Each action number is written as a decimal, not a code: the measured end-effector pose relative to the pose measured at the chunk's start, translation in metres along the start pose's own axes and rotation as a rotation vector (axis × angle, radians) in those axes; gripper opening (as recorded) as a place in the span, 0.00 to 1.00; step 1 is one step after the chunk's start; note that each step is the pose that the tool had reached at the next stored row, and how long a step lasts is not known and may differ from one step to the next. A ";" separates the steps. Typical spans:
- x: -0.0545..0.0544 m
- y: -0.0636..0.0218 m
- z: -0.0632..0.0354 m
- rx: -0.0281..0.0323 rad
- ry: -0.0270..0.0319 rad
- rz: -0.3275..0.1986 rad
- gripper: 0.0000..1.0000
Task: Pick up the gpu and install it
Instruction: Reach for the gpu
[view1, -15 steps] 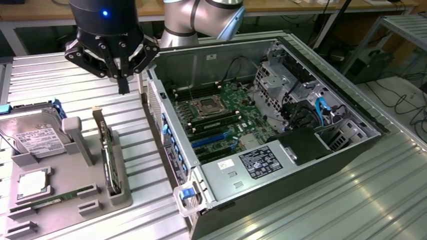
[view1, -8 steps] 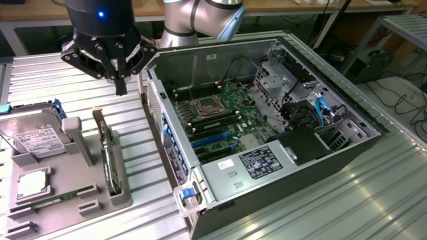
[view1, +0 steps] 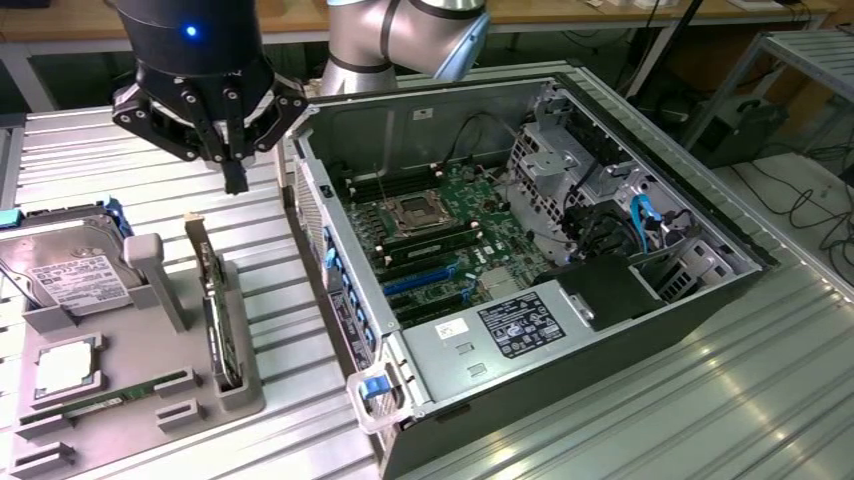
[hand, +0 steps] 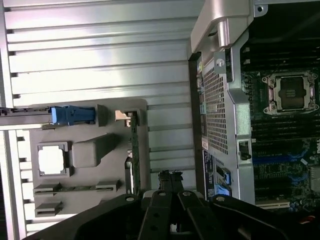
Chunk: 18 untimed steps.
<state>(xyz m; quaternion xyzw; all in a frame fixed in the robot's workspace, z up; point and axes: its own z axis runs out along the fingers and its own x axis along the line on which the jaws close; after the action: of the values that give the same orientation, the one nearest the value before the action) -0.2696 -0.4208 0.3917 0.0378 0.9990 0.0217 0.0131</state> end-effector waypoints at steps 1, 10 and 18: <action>0.001 -0.0004 0.0000 0.0000 0.0000 0.000 0.11; 0.020 -0.0097 -0.0004 0.0000 0.0000 0.000 0.11; 0.032 -0.0142 -0.0006 0.0000 0.0000 0.000 0.11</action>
<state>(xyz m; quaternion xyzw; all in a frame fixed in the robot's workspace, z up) -0.3023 -0.4325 0.3908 0.0379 0.9990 0.0217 0.0130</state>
